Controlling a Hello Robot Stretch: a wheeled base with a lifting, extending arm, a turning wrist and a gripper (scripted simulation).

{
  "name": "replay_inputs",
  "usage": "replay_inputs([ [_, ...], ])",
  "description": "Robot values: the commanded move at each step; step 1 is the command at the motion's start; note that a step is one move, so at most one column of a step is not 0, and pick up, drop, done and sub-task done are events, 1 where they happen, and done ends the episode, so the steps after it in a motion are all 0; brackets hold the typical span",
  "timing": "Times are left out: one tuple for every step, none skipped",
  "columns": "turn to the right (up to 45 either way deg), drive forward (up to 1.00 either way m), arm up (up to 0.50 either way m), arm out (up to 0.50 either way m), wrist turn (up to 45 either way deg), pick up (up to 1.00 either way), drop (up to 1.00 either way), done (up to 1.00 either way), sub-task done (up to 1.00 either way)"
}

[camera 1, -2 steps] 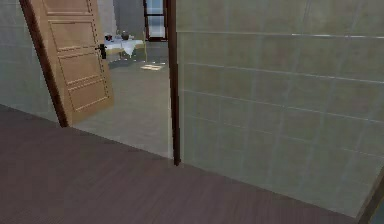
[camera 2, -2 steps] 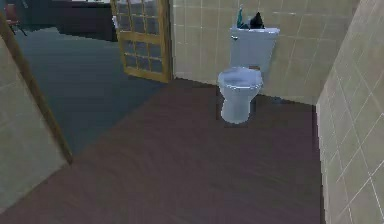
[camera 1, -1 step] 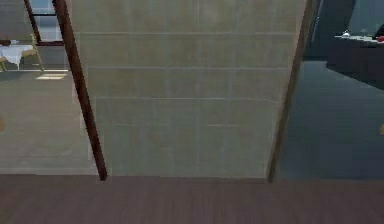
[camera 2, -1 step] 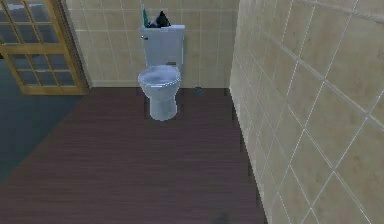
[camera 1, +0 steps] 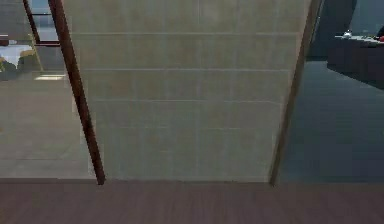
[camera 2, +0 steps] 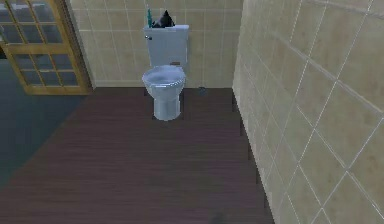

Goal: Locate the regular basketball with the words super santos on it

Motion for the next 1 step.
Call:
replay_inputs([
  [-45.0, 0.00, 0.00, 0.00, 0.0, 0.00, 0.00, 0.00, 0.00],
])
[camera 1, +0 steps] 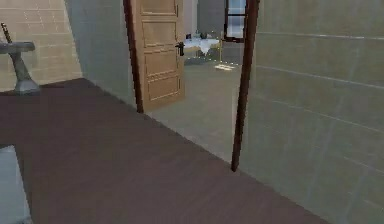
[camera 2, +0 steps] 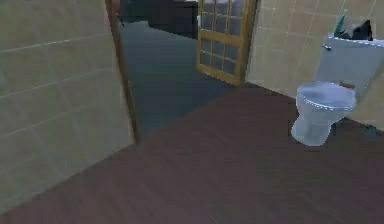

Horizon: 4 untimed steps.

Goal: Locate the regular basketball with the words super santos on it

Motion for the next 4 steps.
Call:
replay_inputs([
  [-24.0, 0.00, 0.00, 0.00, 0.0, 0.00, 0.00, 0.00, 0.00],
  [0.0, 0.30, 0.00, 0.00, 0.0, 0.00, 0.00, 0.00, 0.00],
  [-45.0, 0.00, 0.00, 0.00, 0.0, 0.00, 0.00, 0.00, 0.00],
  [-45.0, 0.00, 0.00, 0.00, 0.0, 0.00, 0.00, 0.00, 0.00],
])
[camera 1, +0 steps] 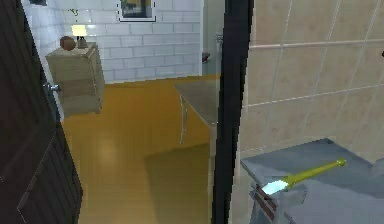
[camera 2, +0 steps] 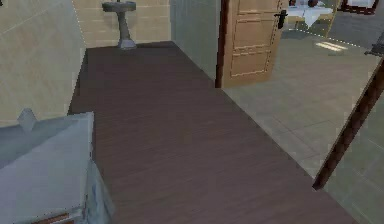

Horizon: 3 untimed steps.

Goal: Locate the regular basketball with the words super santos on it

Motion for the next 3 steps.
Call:
replay_inputs([
  [-18.0, 0.00, 0.00, 0.00, 0.0, 0.00, 0.00, 0.00, 0.00],
  [0.0, 1.00, 0.00, 0.00, 0.0, 0.00, 0.00, 0.00, 0.00],
  [-3.0, 0.00, 0.00, 0.00, 0.0, 0.00, 0.00, 0.00, 0.00],
])
